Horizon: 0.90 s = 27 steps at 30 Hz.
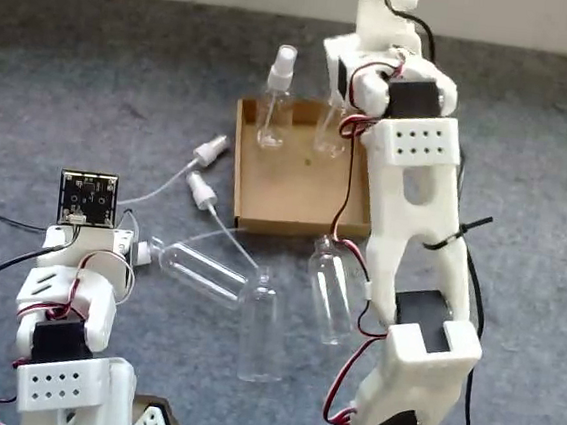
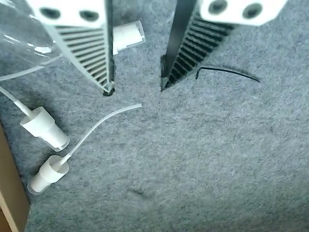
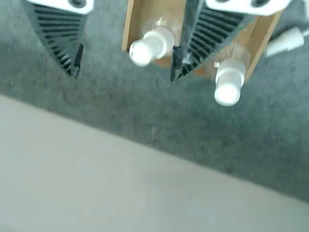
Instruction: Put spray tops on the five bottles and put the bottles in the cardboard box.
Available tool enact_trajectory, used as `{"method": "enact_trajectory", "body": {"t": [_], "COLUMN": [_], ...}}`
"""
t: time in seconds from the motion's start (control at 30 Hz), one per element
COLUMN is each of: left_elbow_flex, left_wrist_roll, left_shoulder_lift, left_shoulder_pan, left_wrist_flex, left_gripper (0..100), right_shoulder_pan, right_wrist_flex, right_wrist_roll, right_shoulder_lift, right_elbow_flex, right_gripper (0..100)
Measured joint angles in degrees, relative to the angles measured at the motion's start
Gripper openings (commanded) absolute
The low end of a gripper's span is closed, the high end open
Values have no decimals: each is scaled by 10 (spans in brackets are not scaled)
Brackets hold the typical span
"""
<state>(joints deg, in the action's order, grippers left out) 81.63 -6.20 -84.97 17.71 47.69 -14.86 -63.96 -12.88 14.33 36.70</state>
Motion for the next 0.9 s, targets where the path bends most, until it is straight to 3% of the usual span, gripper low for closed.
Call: {"method": "enact_trajectory", "body": {"t": [0.2,0.3,0.43,0.67,0.9], "left_elbow_flex": [0,0,0,0,0], "left_wrist_roll": [0,0,0,0,0], "left_shoulder_lift": [0,0,0,0,0], "left_shoulder_pan": [0,0,0,0,0], "left_wrist_flex": [0,0,0,0,0], "left_gripper": [158,158,158,158,158], "right_shoulder_pan": [-7,-14,-26,-100,-84], "right_wrist_flex": [-290,-354,-361,-353,-219], "right_wrist_roll": [-1,-3,2,3,6], "right_shoulder_lift": [-4,-25,-91,-310,-392], "right_elbow_flex": [101,116,34,-278,-590], "right_gripper": [235,235,238,239,323]}}
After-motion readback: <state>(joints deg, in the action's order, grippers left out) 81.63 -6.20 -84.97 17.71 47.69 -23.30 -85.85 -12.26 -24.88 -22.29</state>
